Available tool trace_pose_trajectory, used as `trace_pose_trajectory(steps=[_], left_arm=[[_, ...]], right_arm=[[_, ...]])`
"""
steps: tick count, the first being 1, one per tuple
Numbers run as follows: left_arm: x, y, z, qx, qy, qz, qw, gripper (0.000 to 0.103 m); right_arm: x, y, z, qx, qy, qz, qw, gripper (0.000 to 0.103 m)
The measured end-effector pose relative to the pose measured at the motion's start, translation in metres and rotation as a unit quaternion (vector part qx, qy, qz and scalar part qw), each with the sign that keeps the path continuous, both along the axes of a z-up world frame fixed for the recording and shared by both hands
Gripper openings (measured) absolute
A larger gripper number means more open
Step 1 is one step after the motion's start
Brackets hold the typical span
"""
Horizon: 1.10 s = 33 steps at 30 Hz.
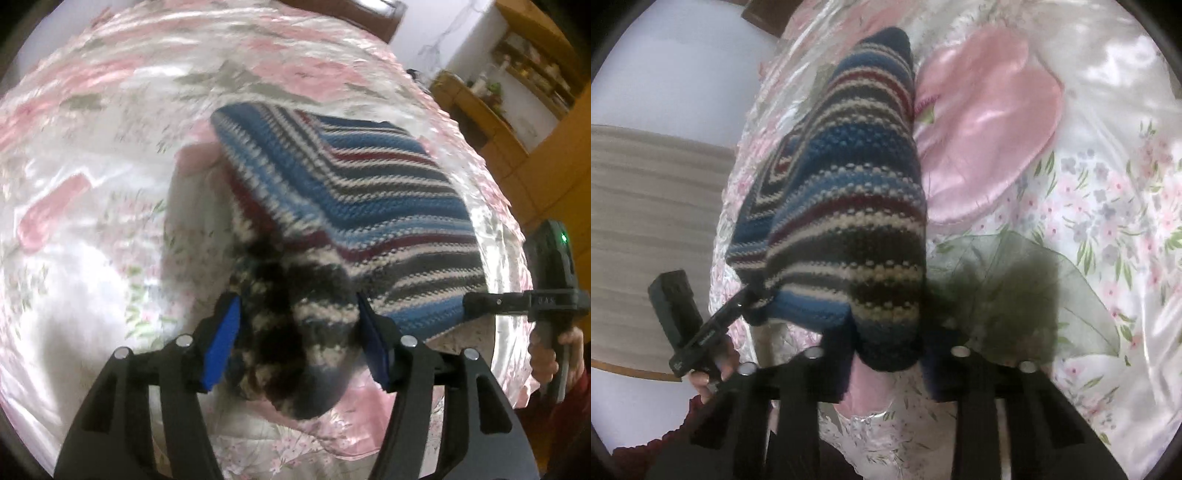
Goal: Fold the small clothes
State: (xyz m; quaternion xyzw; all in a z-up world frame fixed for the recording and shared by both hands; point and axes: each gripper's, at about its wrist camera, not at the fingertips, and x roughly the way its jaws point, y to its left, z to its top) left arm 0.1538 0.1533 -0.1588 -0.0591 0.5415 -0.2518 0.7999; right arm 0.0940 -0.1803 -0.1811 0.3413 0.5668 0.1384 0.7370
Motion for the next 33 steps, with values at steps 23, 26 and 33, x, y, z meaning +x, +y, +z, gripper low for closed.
trace_pose_trajectory(steps=[23, 26, 33], left_arm=[[-0.062, 0.018, 0.034, 0.069, -0.032, 0.017, 0.997, 0.065], [-0.081, 0.027, 0.05, 0.068, -0.038, 0.031, 0.9965, 0.074], [-0.117, 0.041, 0.079, 0.079, -0.047, 0.048, 0.9946, 0.077]], right_arm=[[-0.062, 0.058, 0.044, -0.18, -0.009, -0.044, 0.983, 0.043], [-0.085, 0.066, 0.064, -0.209, -0.02, -0.048, 0.976, 0.058], [-0.121, 0.09, 0.096, -0.261, -0.039, -0.051, 0.963, 0.085]])
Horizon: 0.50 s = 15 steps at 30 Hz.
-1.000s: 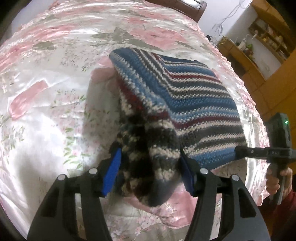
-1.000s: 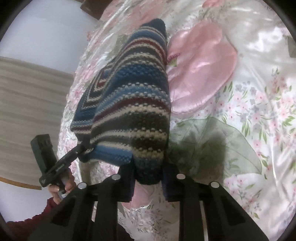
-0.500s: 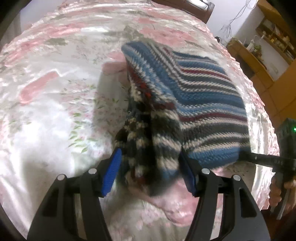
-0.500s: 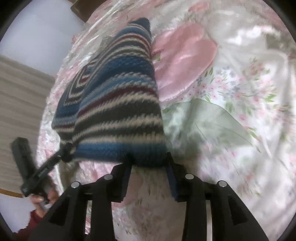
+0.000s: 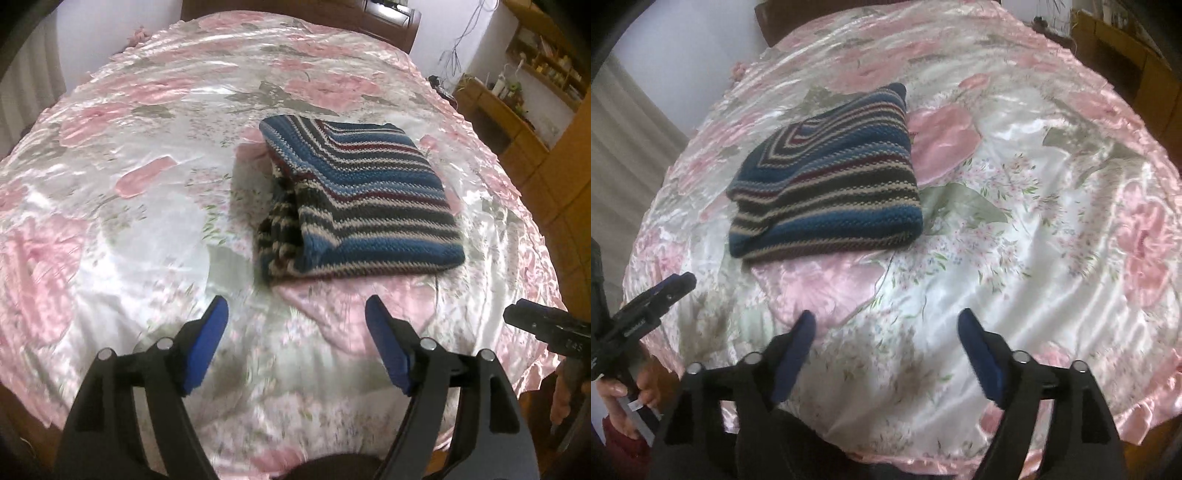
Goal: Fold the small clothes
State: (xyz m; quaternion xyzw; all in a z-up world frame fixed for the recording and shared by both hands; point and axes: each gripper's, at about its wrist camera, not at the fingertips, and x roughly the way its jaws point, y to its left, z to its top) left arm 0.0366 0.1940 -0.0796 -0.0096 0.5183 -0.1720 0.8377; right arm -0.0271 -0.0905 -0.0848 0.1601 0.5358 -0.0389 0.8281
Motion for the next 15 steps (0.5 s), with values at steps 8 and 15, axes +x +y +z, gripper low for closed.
trace_pose_trajectory(steps=[8, 15], left_arm=[[-0.039, 0.01, 0.035, 0.021, -0.034, 0.008, 0.9992, 0.079], [-0.061, 0.007, 0.066, 0.027, -0.069, -0.001, 0.9972, 0.083]], right_arm=[[-0.02, 0.023, 0.036, -0.024, -0.032, 0.0, 0.999, 0.099], [-0.034, 0.041, 0.061, -0.055, -0.051, -0.004, 0.997, 0.099]])
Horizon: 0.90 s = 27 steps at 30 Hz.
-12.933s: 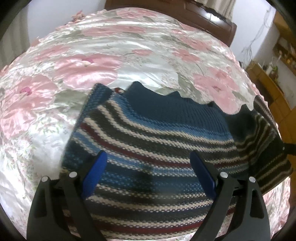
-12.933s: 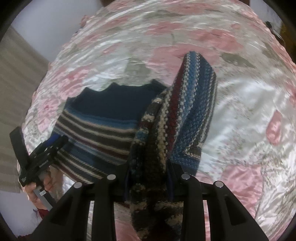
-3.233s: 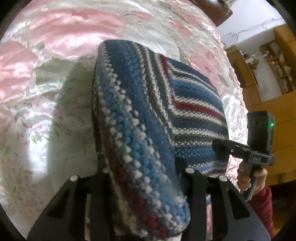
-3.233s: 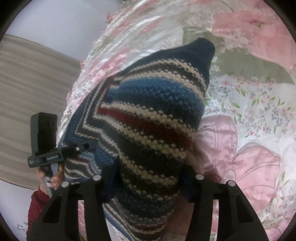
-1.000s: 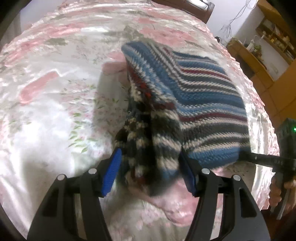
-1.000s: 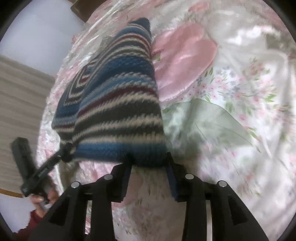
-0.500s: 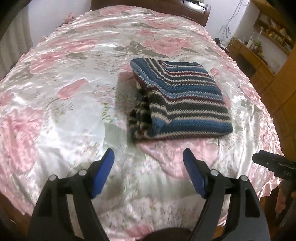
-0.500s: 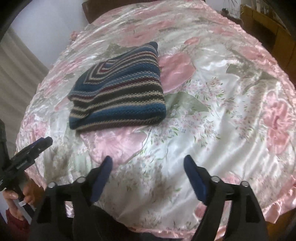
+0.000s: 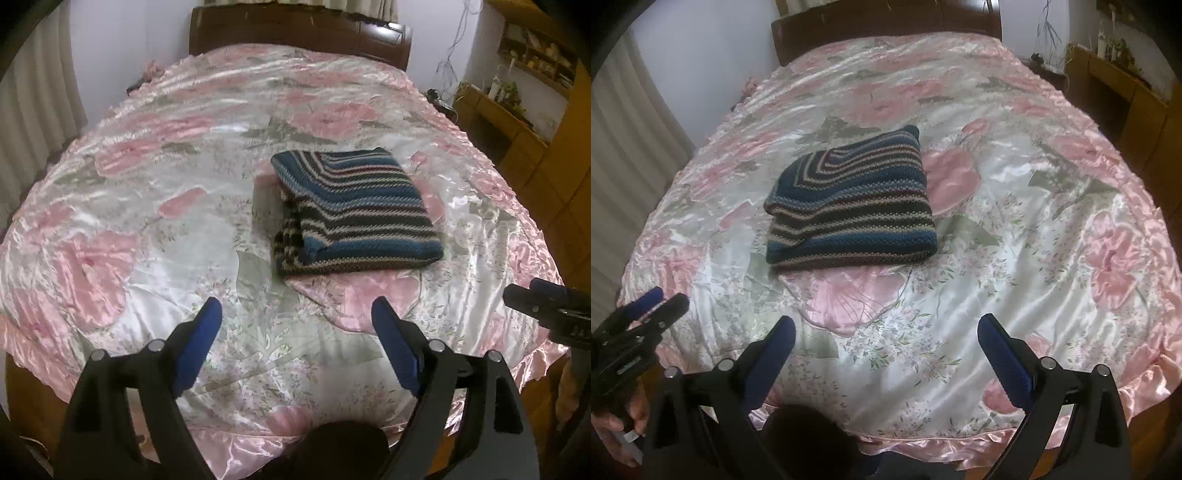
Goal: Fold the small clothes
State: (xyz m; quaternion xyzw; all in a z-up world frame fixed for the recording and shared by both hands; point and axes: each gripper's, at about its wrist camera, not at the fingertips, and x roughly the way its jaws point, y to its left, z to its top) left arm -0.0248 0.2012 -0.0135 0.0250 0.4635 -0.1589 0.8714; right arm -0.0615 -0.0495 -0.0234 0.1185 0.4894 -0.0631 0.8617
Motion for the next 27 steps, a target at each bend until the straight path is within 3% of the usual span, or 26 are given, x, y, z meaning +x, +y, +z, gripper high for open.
trace_pose_trajectory(steps=[10, 27], left_arm=[[-0.022, -0.008, 0.024, 0.001, -0.023, -0.006, 0.9997, 0.084], [-0.026, -0.003, 0.02, 0.013, -0.012, 0.007, 0.9998, 0.089]], right_arm=[[-0.008, 0.01, 0.017, -0.018, -0.006, -0.003, 1.0, 0.099], [-0.006, 0.02, 0.008, -0.027, 0.014, 0.003, 1.0, 0.099]])
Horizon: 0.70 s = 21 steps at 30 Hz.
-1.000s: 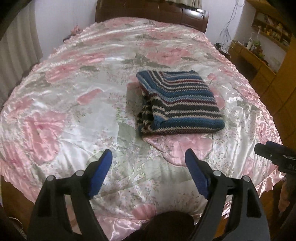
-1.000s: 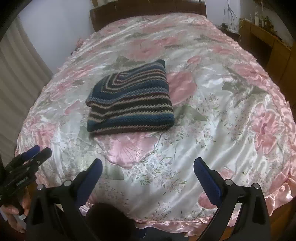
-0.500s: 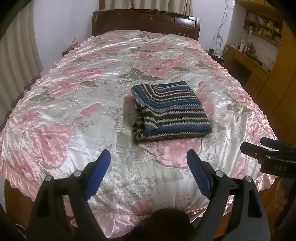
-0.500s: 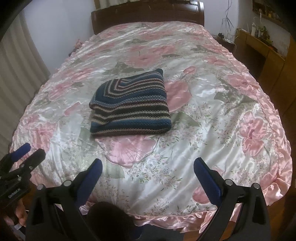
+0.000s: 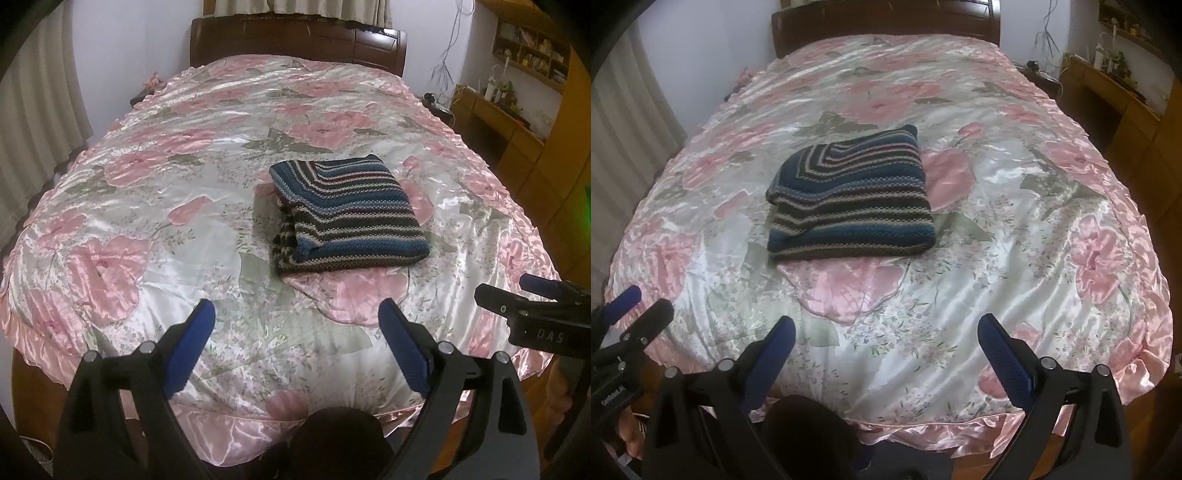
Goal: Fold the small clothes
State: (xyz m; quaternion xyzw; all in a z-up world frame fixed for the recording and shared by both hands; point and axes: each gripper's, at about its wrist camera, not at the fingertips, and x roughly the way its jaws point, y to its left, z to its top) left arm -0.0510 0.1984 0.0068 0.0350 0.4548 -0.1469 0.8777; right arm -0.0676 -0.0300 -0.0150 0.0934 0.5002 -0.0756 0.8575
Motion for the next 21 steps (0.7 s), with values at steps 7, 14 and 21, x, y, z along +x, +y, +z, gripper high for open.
trace_pose_trajectory(steps=[7, 14, 21], left_arm=[[0.0032, 0.0007, -0.0025, 0.004, 0.001, 0.003, 1.0, 0.09], [0.004, -0.0005, -0.0039, 0.005, 0.002, 0.002, 1.0, 0.09], [0.0039, -0.0008, -0.0061, 0.008, 0.003, 0.003, 1.0, 0.09]], right_arm=[[0.0007, 0.0021, -0.0001, -0.003, 0.0, 0.009, 1.0, 0.099], [0.0016, 0.0043, -0.0006, -0.002, -0.002, 0.015, 1.0, 0.099], [0.0032, 0.0049, -0.0007, -0.006, 0.001, 0.015, 1.0, 0.099]])
